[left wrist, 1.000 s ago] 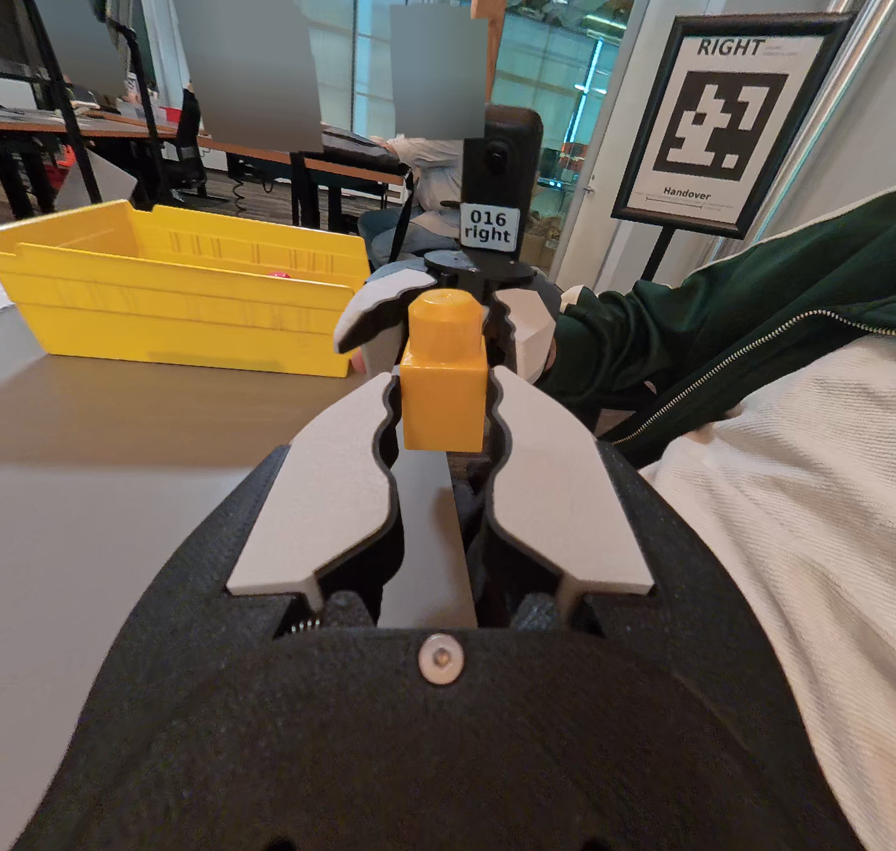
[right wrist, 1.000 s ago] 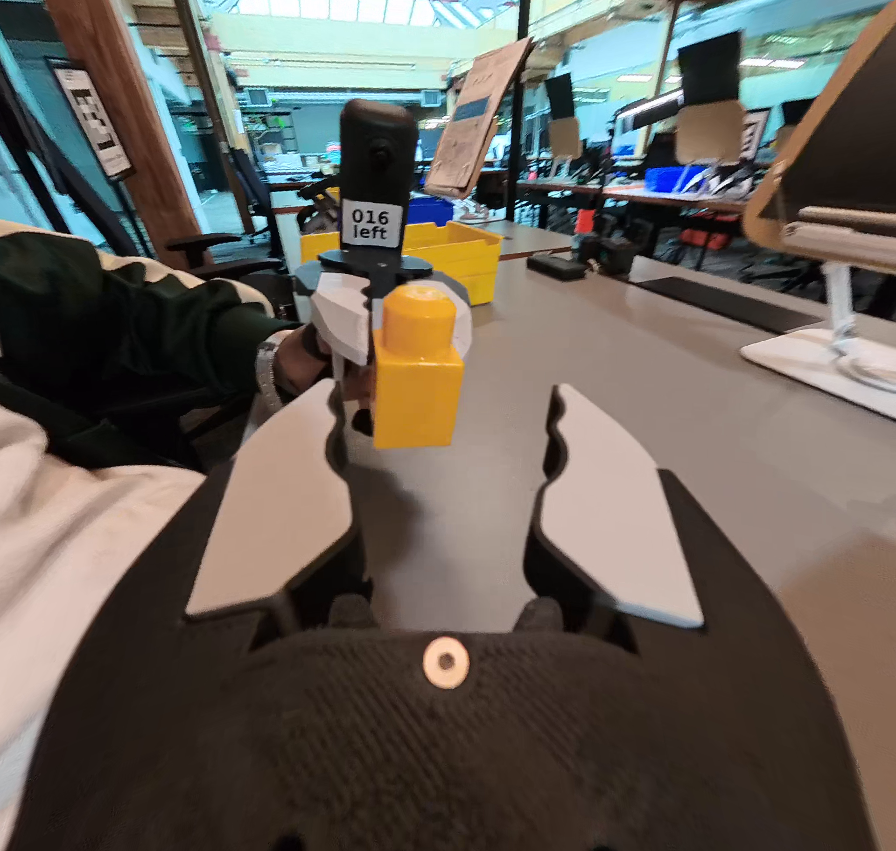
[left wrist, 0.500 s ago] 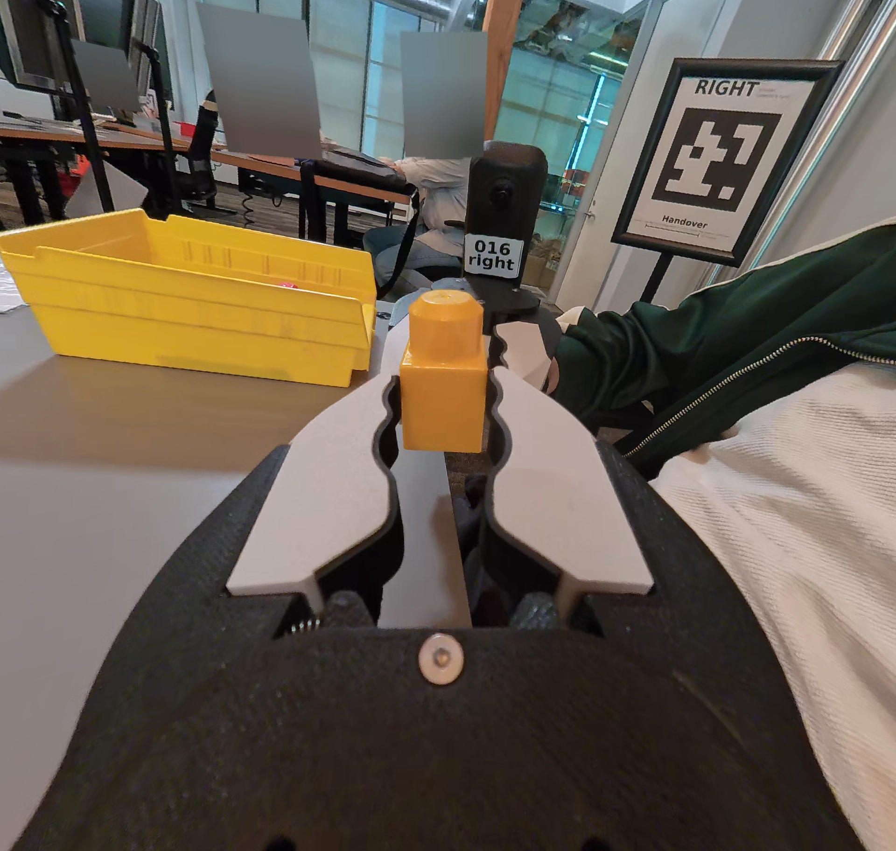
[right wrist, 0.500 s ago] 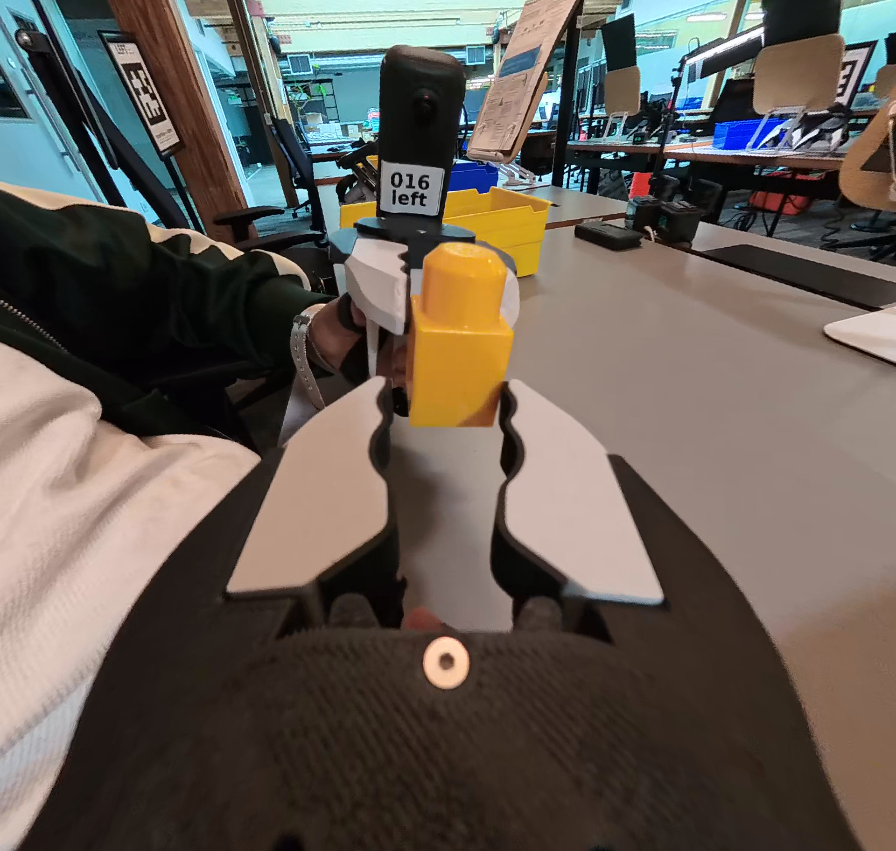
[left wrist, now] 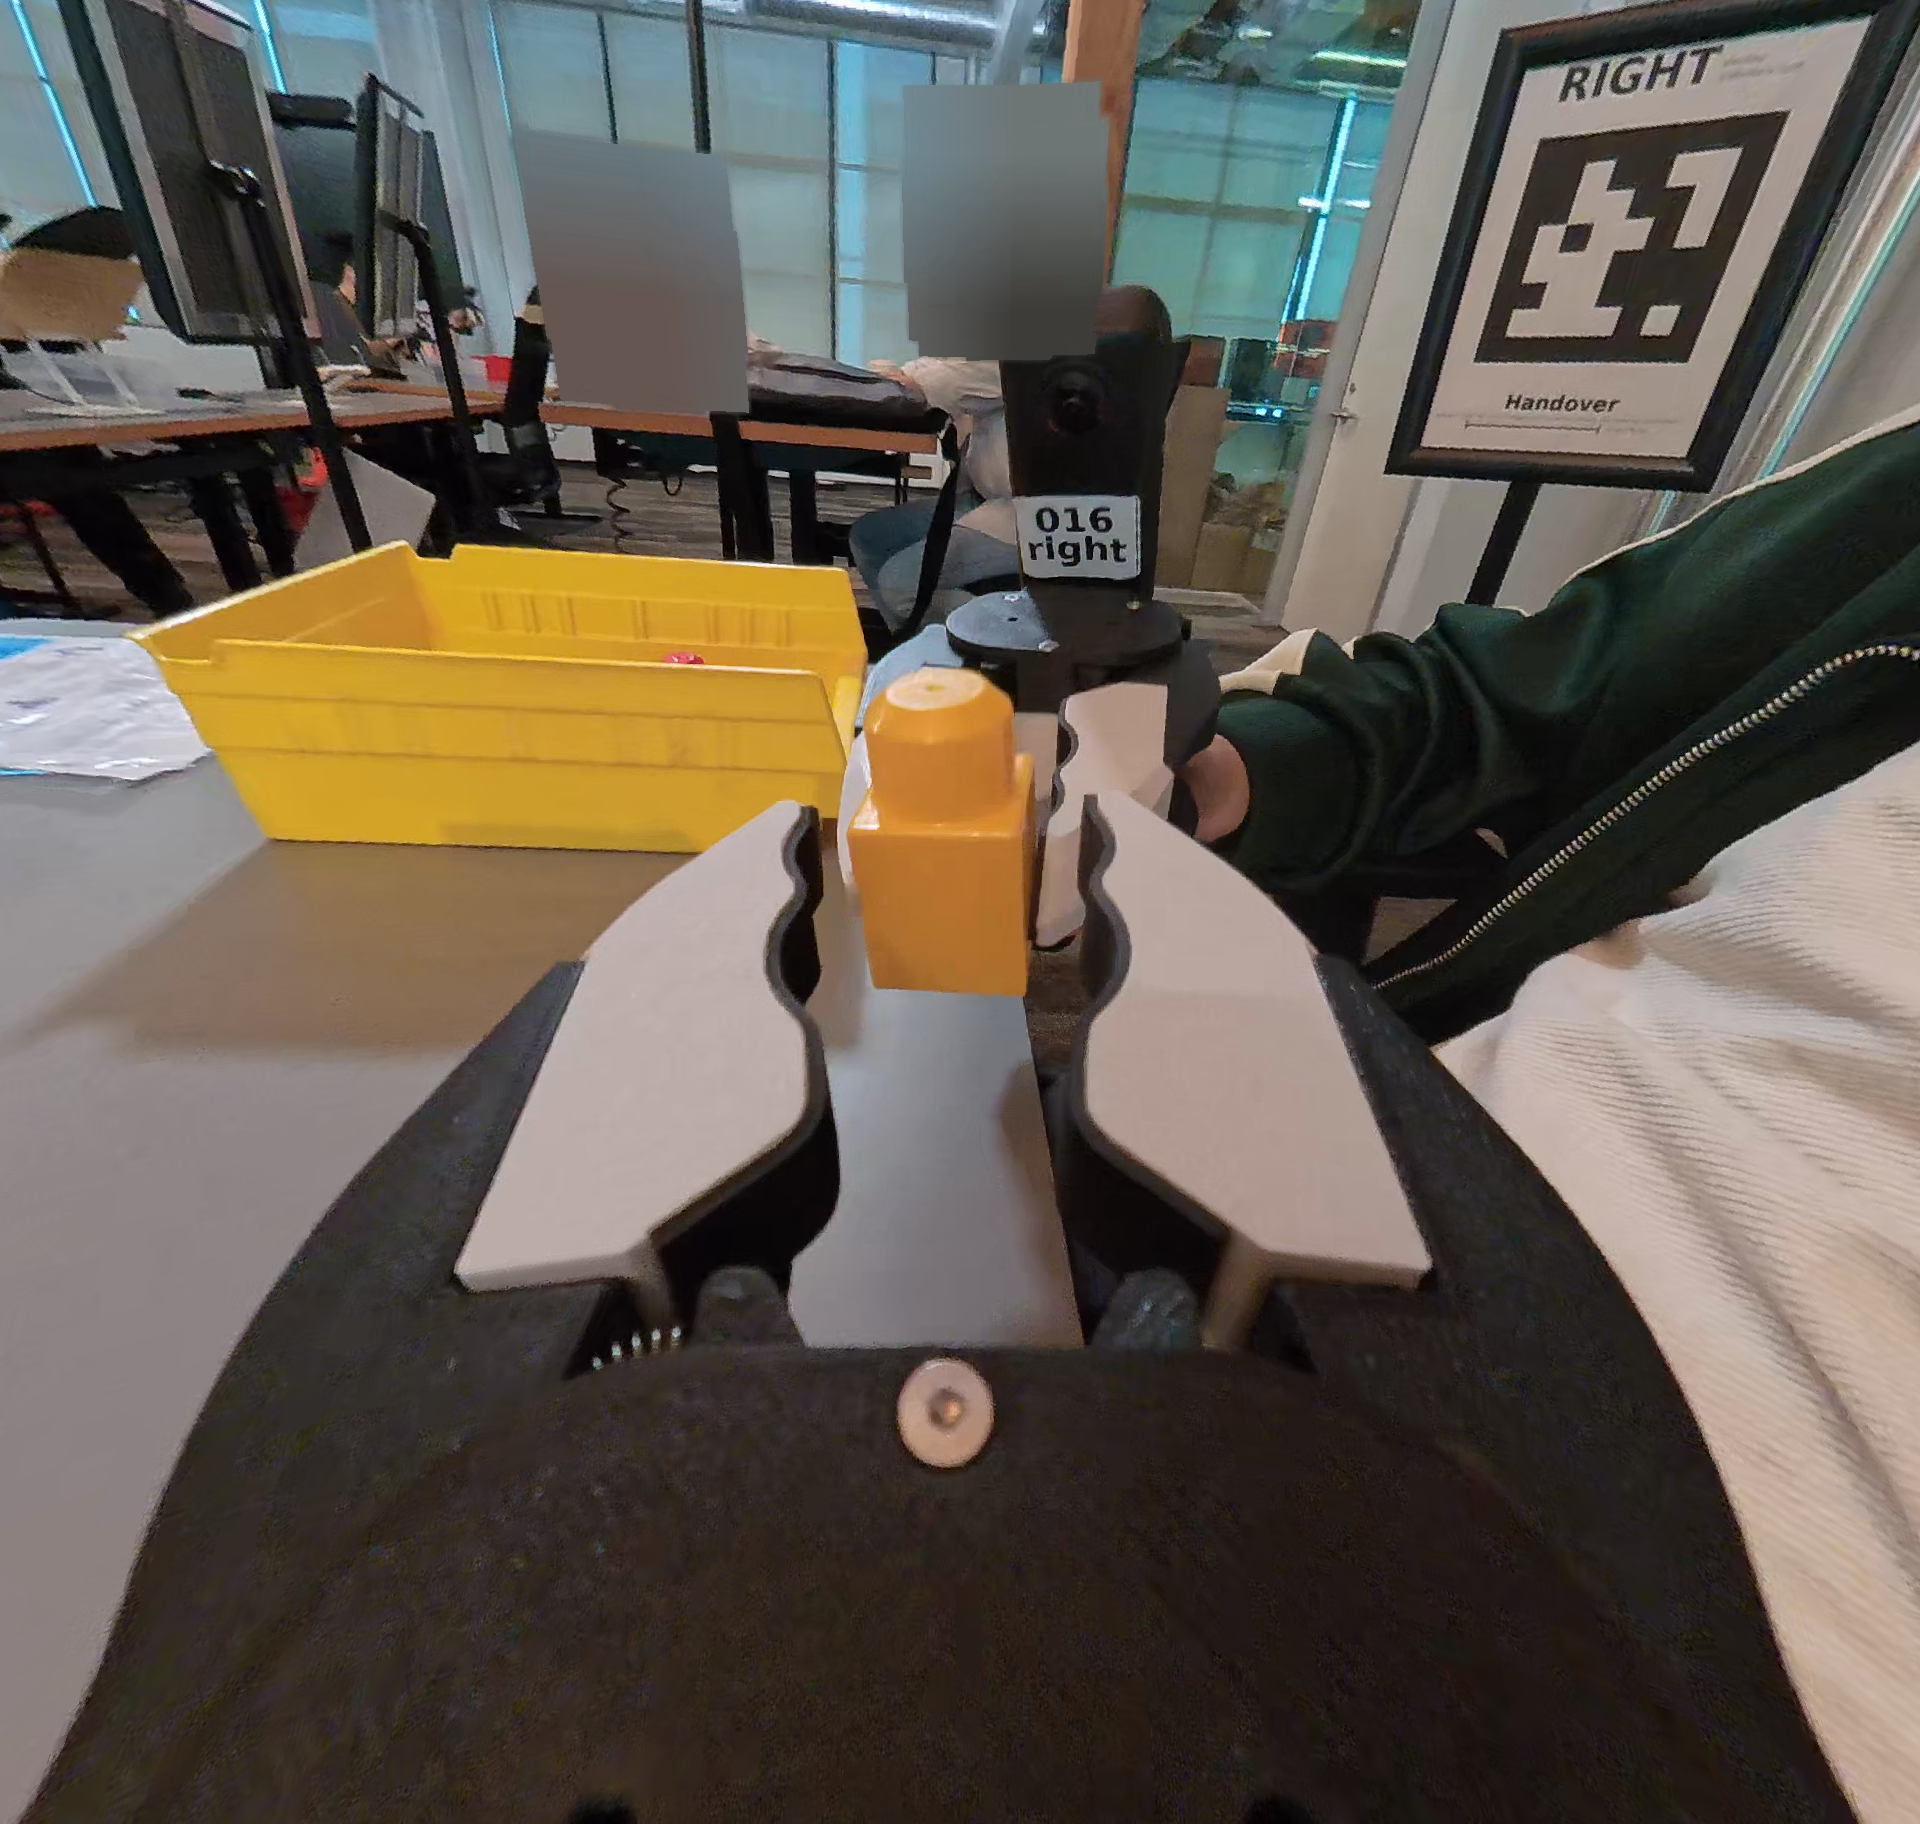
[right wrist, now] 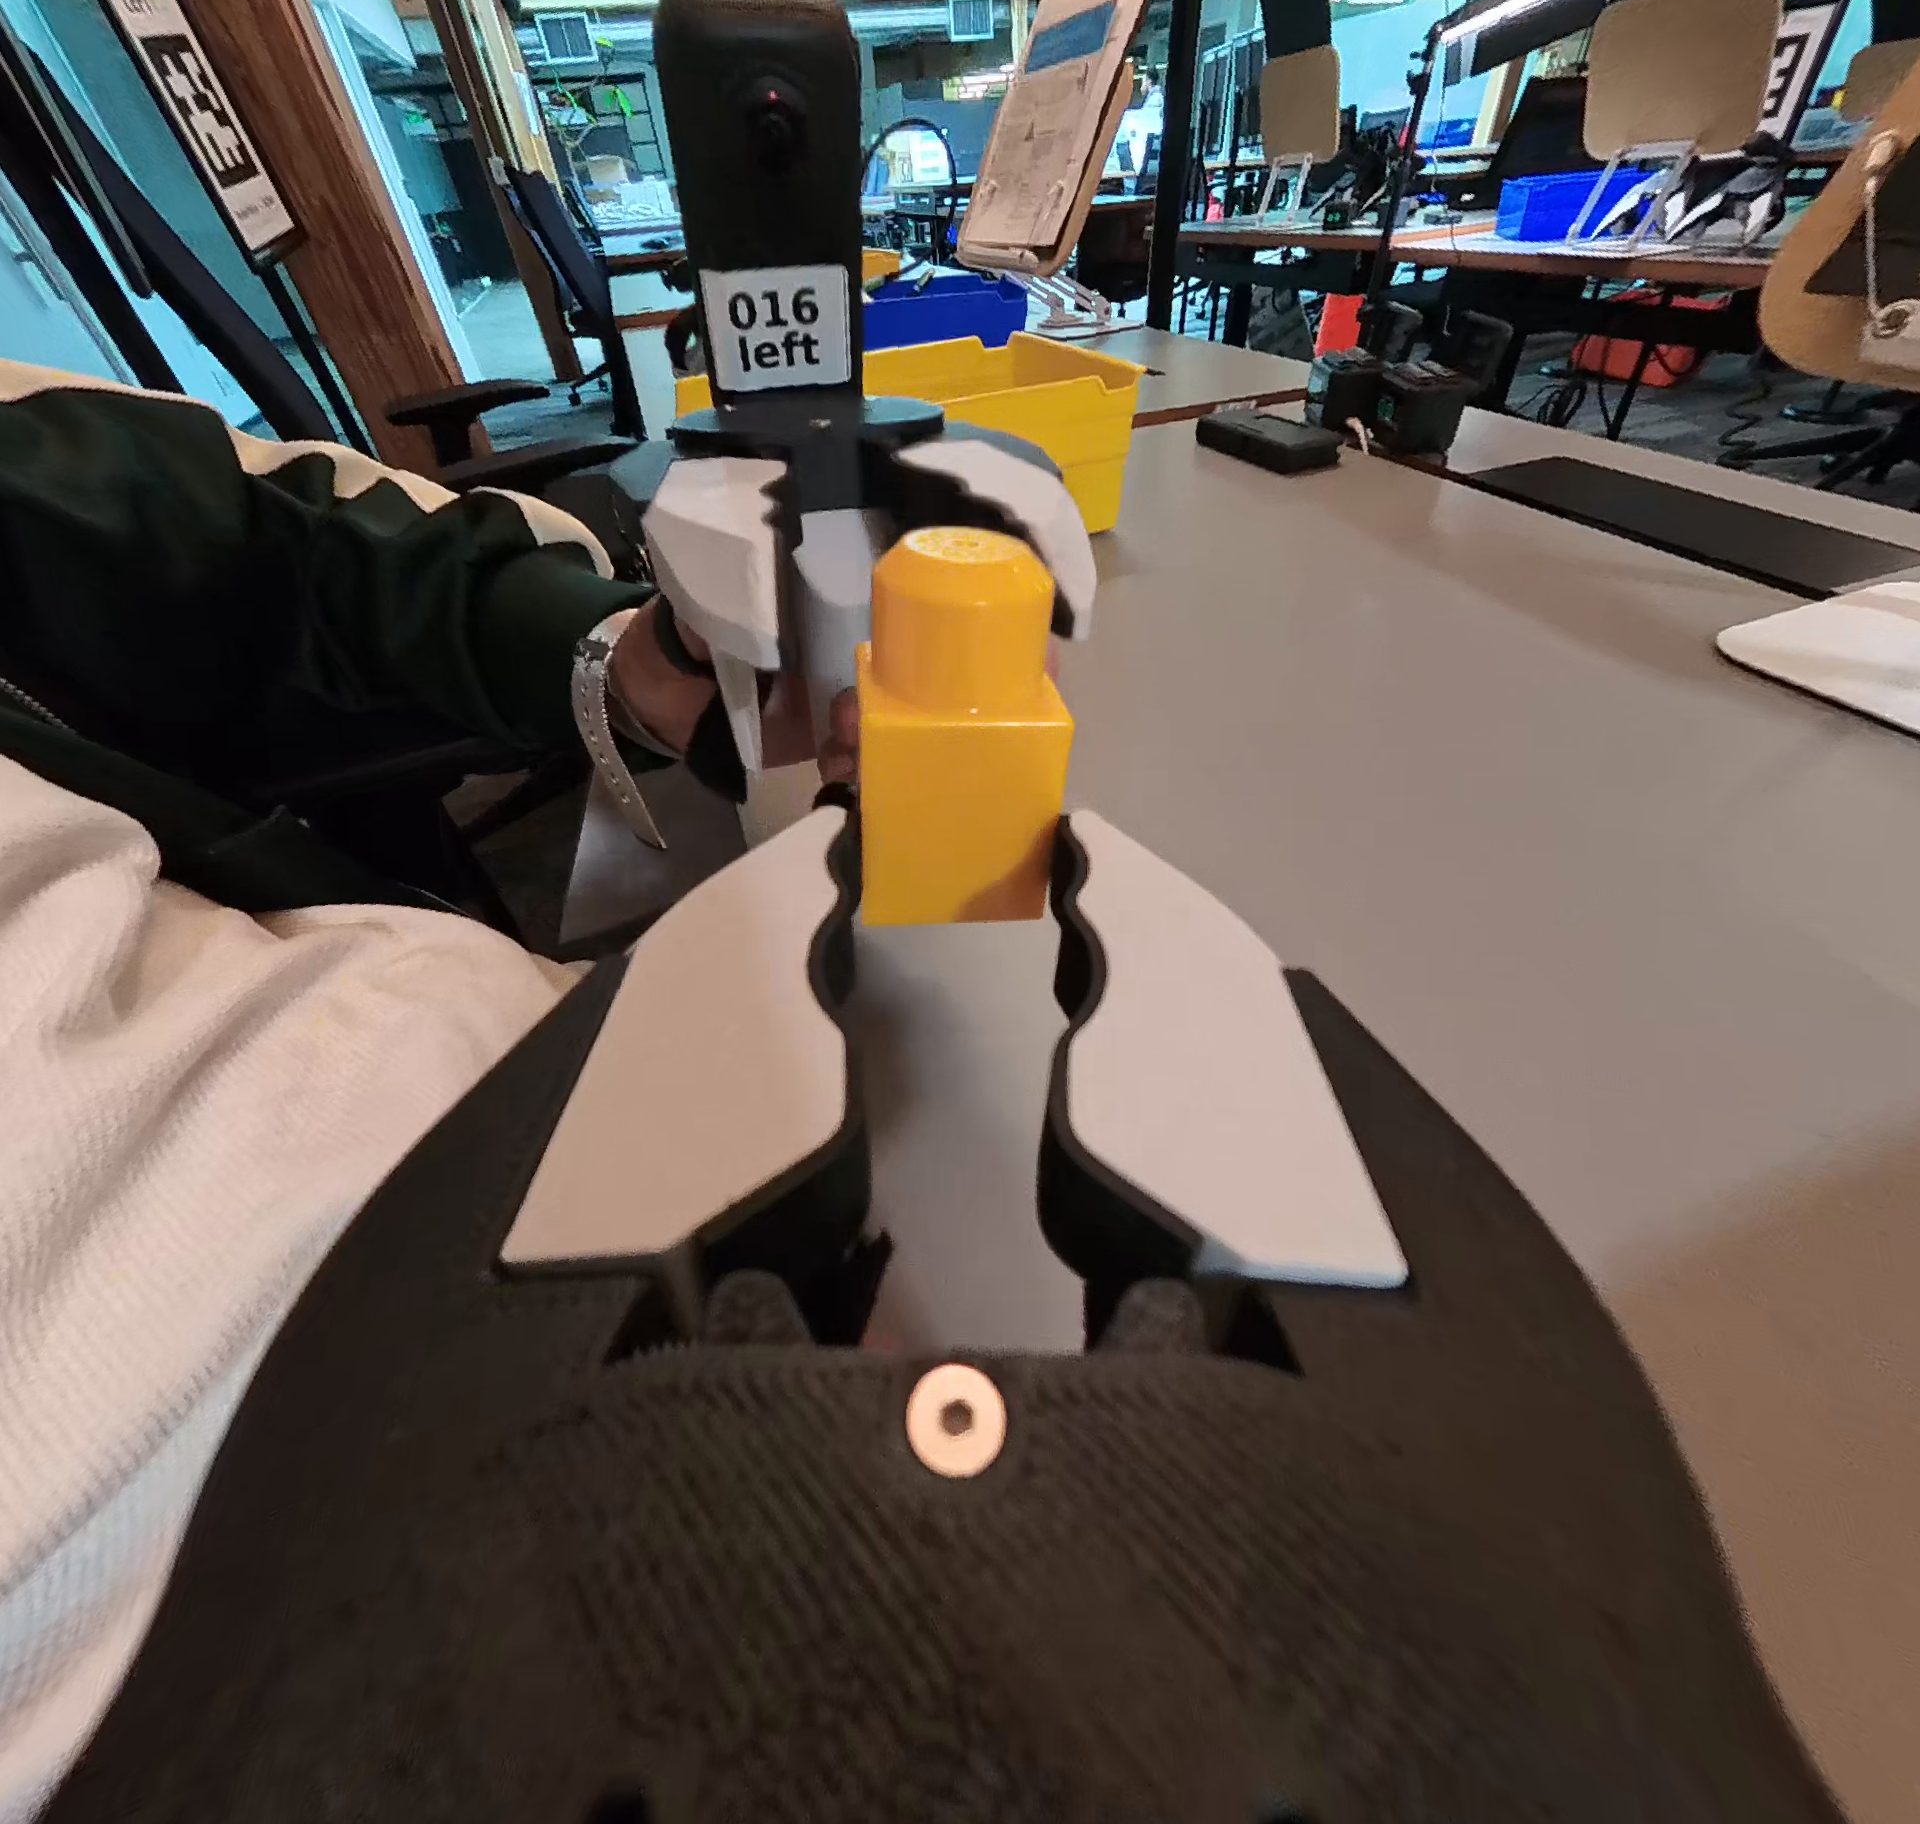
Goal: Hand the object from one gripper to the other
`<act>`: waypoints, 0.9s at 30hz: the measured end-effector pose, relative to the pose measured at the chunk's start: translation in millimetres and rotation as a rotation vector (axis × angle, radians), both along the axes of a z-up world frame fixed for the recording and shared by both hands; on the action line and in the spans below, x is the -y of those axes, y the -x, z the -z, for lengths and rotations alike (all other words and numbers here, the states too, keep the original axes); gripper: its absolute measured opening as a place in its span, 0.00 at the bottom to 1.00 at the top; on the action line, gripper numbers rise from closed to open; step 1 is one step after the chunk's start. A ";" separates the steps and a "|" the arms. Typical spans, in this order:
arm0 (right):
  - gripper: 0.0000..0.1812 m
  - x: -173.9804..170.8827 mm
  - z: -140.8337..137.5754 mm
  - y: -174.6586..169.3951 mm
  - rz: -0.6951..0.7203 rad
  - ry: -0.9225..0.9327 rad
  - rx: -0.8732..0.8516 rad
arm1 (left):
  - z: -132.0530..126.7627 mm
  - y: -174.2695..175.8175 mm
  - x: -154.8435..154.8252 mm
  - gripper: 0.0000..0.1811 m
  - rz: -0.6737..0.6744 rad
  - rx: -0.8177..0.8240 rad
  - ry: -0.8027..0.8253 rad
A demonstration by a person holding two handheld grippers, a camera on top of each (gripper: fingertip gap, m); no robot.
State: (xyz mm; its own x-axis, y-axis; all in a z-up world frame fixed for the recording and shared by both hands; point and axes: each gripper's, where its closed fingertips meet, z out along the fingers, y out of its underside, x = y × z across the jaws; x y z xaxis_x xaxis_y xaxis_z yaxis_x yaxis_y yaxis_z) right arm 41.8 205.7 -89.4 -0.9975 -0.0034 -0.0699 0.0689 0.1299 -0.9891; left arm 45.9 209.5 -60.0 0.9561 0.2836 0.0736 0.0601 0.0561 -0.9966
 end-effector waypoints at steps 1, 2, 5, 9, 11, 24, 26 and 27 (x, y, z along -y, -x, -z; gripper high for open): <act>0.20 0.9 0.6 -1.7 -0.010 -0.001 0.006 | -2.0 -0.3 0.7 0.25 -0.001 -0.002 -0.008; 0.19 1.8 1.5 -3.5 -0.019 -0.003 0.011 | -3.4 -0.8 1.2 0.24 0.001 -0.002 -0.015; 0.19 4.2 3.9 -7.7 -0.034 -0.014 0.005 | -6.0 -2.9 1.2 0.22 0.012 0.001 -0.031; 0.19 6.1 4.7 -11.8 -0.048 -0.019 -0.007 | -2.6 -5.2 -2.3 0.19 0.020 -0.006 -0.008; 0.19 6.5 5.6 -12.2 -0.048 -0.024 -0.009 | -1.2 -7.1 -3.4 0.16 0.027 -0.017 0.006; 0.42 1.1 -10.3 4.1 0.016 0.101 0.021 | -5.6 -3.0 2.7 0.15 0.015 0.017 -0.014; 0.42 -0.2 -11.8 5.7 0.024 0.107 0.017 | -6.0 -1.4 4.4 0.15 0.014 0.031 -0.025; 0.41 -0.3 -12.0 5.7 0.025 0.106 0.015 | -5.8 -0.6 4.9 0.15 0.011 0.036 -0.029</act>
